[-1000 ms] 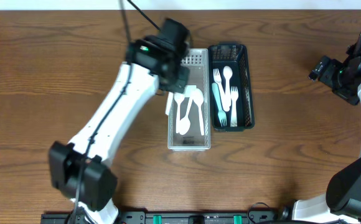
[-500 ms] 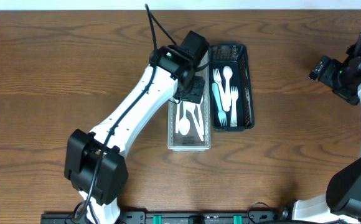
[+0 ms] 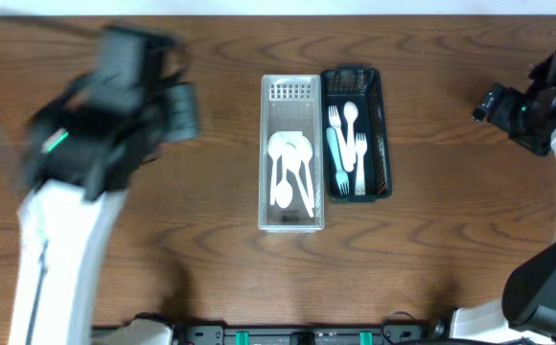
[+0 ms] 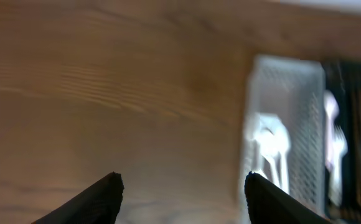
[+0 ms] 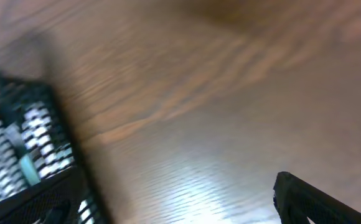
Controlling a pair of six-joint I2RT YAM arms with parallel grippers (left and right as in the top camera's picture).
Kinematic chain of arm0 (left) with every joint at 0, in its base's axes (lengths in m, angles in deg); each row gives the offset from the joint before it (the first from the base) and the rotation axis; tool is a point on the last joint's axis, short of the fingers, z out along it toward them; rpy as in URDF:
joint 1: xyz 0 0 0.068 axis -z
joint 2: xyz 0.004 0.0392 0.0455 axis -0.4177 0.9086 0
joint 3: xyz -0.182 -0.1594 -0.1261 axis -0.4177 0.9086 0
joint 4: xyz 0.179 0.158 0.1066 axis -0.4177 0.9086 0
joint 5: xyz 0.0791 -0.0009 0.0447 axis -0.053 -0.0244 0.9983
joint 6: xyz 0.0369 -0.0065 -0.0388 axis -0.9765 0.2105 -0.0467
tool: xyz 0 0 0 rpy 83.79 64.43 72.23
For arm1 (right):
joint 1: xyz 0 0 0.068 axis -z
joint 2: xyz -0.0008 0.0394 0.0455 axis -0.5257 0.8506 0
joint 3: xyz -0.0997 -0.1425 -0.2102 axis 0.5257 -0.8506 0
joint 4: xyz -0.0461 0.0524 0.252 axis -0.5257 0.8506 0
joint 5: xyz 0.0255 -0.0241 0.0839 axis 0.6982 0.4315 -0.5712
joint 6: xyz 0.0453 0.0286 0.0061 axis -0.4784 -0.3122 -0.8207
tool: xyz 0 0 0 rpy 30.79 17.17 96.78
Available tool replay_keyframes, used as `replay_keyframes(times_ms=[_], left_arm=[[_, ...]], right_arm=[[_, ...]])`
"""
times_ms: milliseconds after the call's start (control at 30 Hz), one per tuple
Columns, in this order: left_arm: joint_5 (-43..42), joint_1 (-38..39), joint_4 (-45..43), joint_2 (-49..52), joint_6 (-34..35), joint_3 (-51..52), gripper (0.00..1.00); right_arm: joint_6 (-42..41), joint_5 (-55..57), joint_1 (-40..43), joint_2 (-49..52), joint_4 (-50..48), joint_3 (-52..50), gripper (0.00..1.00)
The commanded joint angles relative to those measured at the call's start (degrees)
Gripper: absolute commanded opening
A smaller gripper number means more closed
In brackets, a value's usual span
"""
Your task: Pack container
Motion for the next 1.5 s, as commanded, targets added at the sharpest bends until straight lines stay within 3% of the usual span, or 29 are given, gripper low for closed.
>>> replay_keyframes(times_ms=[0,100,367,467,700,1300,1467], left_arm=[[5.97,-3.26,1.09,-6.91,-0.31,-0.68,0.66],[8.17,-5.03,1.68,-13.81,-0.35,-0.68,0.67],[11.43,-5.27,5.73,-25.86,-0.48,-0.68,0.82],[11.45,-5.27,8.00,-27.30,-0.48,-0.66,0.98],[15.87,-5.27,14.14,-27.17,-0.48,-0.22,0.98],[15.85,-5.27,14.32,-27.17,-0.46,-0.17,0.98],[15.85,-5.27,14.32,-27.17,-0.46,-0.17,0.98]], right_arm=[[6.82,-10.27,0.07,-4.81,-0.07,0.13,0.99],[9.94,-12.55,-0.70,-10.88,0.22,0.13,0.99],[14.19,-8.39,-6.49,-36.50,1.11,0.13,0.99],[14.19,-7.91,-6.75,-43.95,1.49,0.13,0.99],[14.19,-7.96,-6.75,-55.67,2.23,0.13,0.99],[14.14,-8.04,-6.75,-59.93,11.63,0.13,0.99],[14.12,-13.81,-6.75,-59.93,11.98,0.13,0.99]])
